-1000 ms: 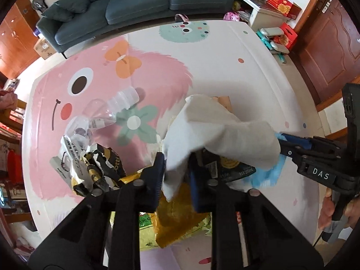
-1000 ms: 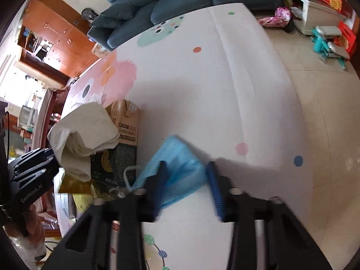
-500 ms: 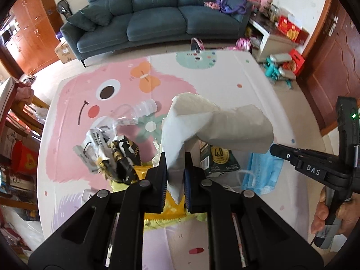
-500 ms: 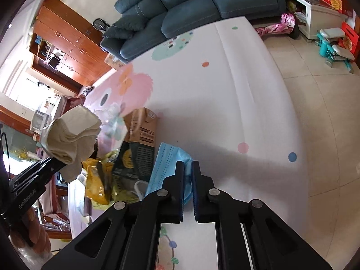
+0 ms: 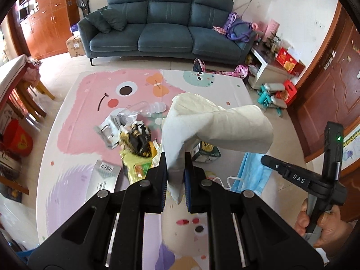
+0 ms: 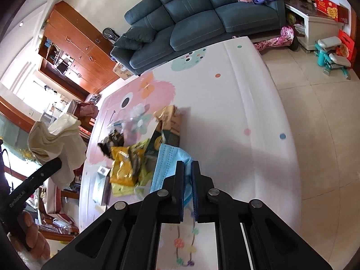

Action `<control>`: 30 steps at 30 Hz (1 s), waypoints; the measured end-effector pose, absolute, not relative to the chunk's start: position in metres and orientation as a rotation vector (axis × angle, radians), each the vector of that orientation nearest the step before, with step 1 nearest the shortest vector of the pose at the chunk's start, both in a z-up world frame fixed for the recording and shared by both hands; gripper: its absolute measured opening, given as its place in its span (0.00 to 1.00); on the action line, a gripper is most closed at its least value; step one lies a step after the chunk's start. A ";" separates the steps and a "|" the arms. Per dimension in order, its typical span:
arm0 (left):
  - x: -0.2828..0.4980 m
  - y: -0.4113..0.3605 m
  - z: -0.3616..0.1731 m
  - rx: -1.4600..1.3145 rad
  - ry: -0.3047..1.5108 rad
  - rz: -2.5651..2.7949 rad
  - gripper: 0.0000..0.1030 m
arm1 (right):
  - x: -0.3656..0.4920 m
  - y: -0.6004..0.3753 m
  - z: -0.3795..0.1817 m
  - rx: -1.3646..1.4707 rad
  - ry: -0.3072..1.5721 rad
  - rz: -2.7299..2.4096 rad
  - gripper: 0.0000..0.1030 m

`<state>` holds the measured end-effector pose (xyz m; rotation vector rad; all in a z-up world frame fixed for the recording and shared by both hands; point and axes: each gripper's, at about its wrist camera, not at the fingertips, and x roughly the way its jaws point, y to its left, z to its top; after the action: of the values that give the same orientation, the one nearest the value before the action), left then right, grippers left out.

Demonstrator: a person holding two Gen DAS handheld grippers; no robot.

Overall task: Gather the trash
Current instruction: 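Carry the white tissue and blue mask from the table toward the bin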

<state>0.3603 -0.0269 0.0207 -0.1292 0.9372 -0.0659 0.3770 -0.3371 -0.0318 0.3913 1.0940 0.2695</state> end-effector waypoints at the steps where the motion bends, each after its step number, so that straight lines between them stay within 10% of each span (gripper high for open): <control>1: 0.352 -0.024 0.024 -0.133 0.933 -0.065 0.10 | 0.370 -0.336 -0.029 0.390 1.093 0.270 0.06; 30: -0.009 0.079 0.019 -0.128 0.863 -0.222 0.10 | 0.020 -0.206 0.051 0.279 0.943 0.178 0.06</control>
<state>-0.0087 0.0792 0.0190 -0.1278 0.8634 -0.2221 0.0205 -0.2061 0.0511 0.2793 0.9435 0.1777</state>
